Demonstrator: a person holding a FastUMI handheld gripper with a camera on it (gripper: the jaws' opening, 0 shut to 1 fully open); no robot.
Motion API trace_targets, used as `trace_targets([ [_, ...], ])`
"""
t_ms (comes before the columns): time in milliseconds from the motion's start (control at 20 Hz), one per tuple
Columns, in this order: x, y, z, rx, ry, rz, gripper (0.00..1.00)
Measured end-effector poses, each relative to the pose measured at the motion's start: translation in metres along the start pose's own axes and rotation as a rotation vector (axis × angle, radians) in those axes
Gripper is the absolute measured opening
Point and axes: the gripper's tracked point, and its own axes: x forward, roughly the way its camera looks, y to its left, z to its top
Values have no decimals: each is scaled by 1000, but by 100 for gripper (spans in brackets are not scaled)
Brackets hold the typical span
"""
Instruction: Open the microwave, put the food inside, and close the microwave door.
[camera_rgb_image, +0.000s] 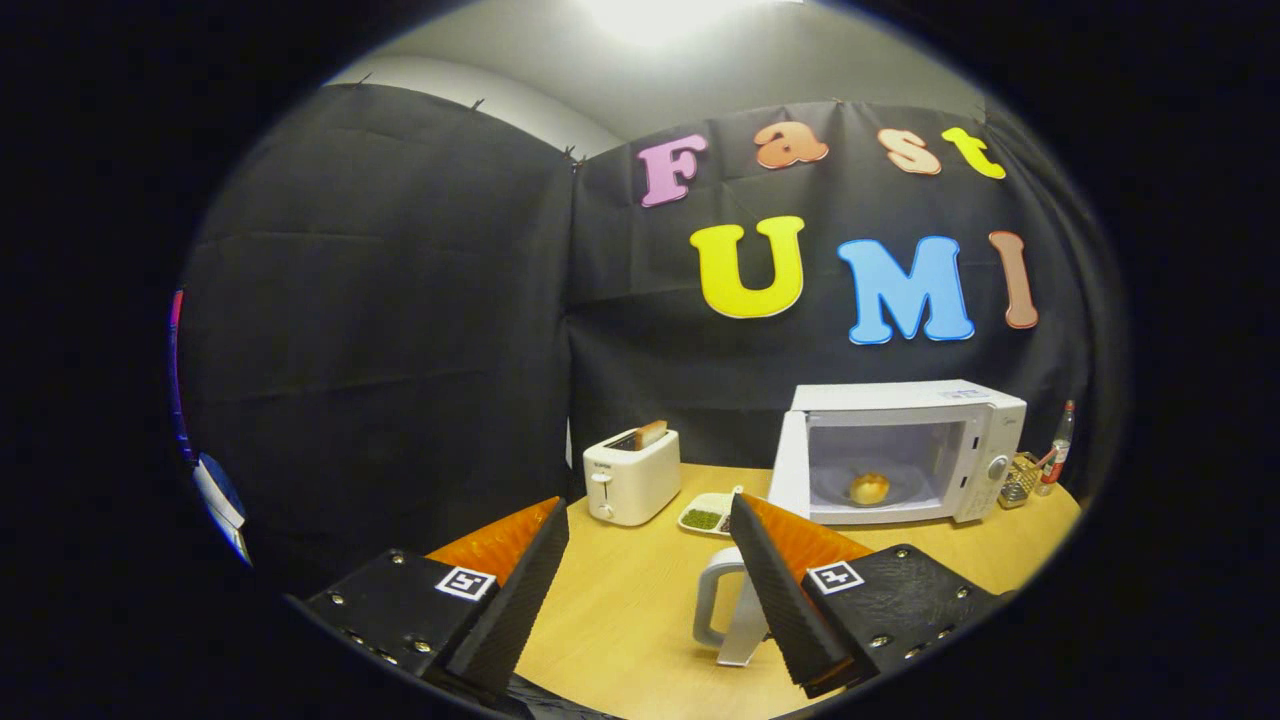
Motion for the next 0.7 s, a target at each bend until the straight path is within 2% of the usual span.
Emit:
trace_targets([
  [250, 24, 18, -49, -54, 110, 69, 98],
  [450, 34, 9, -82, -79, 181, 56, 97],
  [650, 37, -10, -97, -52, 219, 9, 75],
  [700, 39, -17, -98, -48, 223, -10, 57],
])
